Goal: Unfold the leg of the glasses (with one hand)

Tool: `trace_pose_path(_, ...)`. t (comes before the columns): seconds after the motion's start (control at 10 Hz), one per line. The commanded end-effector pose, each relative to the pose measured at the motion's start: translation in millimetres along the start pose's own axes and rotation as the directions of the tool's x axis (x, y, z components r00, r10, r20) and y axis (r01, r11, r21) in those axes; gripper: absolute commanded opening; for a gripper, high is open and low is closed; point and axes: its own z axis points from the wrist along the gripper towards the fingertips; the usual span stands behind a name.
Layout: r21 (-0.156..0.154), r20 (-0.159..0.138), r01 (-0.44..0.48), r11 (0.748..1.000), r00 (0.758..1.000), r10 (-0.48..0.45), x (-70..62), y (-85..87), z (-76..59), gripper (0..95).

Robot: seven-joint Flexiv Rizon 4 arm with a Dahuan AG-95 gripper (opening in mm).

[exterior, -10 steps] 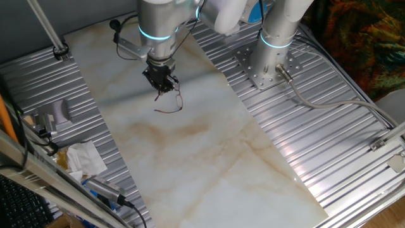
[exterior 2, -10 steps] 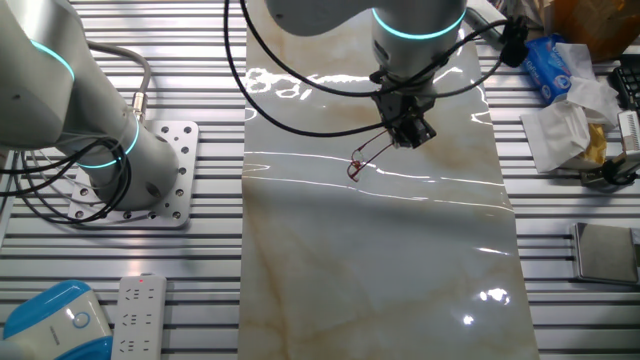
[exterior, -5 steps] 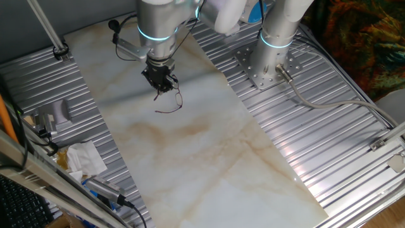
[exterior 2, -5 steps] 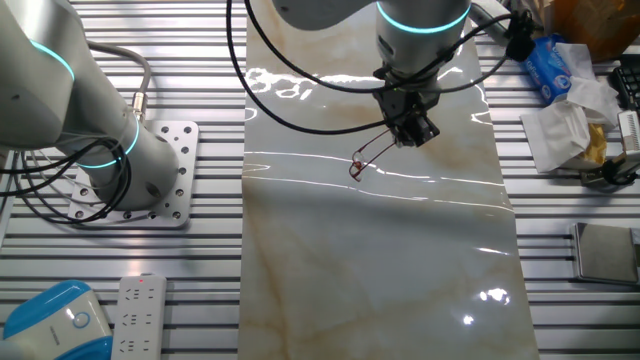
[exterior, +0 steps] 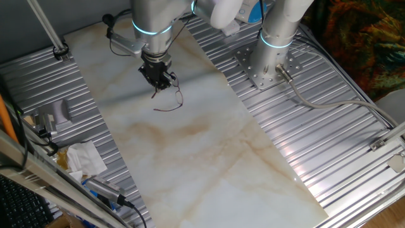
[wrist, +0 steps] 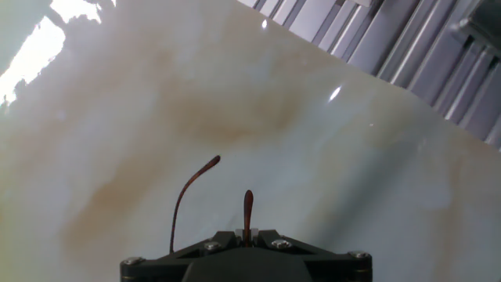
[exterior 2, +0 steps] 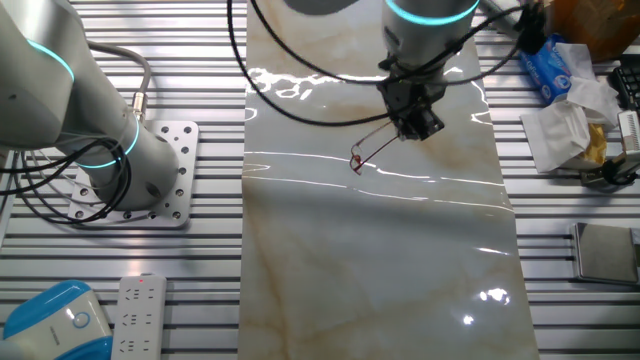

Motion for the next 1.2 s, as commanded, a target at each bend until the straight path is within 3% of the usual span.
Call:
trace_pose_path(0.1,0.002,-0.003,-0.007,1.0,1.0,0.007,-3.5,-0.6,-5.8,0.0)
trace_pose_path(0.4,0.007,-0.007,-0.012,1.0,1.0,0.012,-8.0,0.0,-8.7,0.0)
trace_pose_path(0.6,0.007,0.007,-0.012,1.0,1.0,0.012,-8.8,0.1,-8.4,0.0)
trace_pose_path(1.2,0.024,0.008,0.013,1.0,1.0,-0.013,-32.2,6.5,9.1,0.0)
